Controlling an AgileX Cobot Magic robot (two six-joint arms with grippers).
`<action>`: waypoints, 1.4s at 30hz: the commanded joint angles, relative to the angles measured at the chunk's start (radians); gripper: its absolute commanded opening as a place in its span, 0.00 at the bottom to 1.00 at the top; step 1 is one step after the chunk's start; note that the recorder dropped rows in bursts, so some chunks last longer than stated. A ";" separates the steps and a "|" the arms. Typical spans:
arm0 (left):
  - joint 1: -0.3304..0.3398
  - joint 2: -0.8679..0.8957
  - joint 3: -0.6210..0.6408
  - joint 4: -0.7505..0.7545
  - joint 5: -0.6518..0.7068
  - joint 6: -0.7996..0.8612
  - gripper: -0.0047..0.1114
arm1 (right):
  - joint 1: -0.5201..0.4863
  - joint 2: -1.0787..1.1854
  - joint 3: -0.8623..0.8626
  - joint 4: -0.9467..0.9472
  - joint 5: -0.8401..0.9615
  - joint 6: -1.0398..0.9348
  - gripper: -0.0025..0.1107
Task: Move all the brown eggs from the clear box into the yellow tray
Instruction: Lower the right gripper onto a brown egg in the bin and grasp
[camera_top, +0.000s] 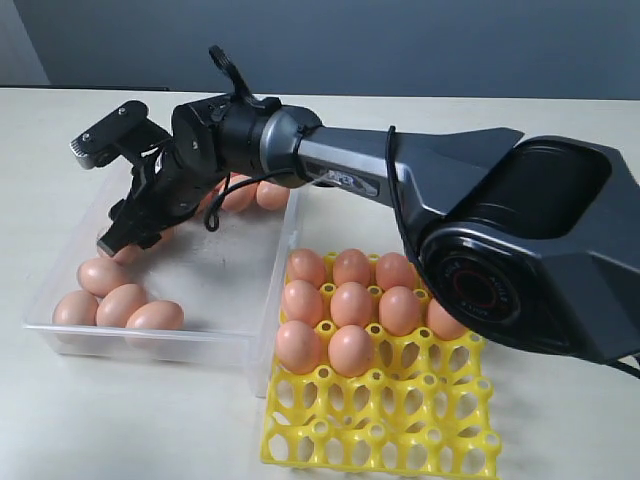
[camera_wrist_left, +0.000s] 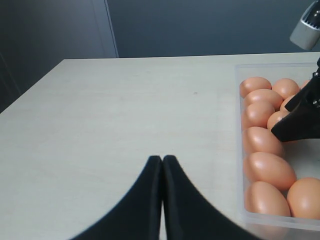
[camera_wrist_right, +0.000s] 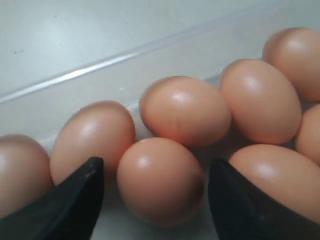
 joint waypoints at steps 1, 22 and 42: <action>-0.005 -0.005 0.004 0.000 -0.011 0.000 0.04 | -0.003 0.020 -0.006 0.005 -0.028 -0.003 0.47; -0.005 -0.005 0.004 0.000 -0.011 0.000 0.04 | -0.003 -0.086 -0.004 0.057 0.056 0.109 0.02; -0.005 -0.005 0.004 0.000 -0.011 0.000 0.04 | -0.041 -0.108 -0.004 0.206 0.300 -0.060 0.30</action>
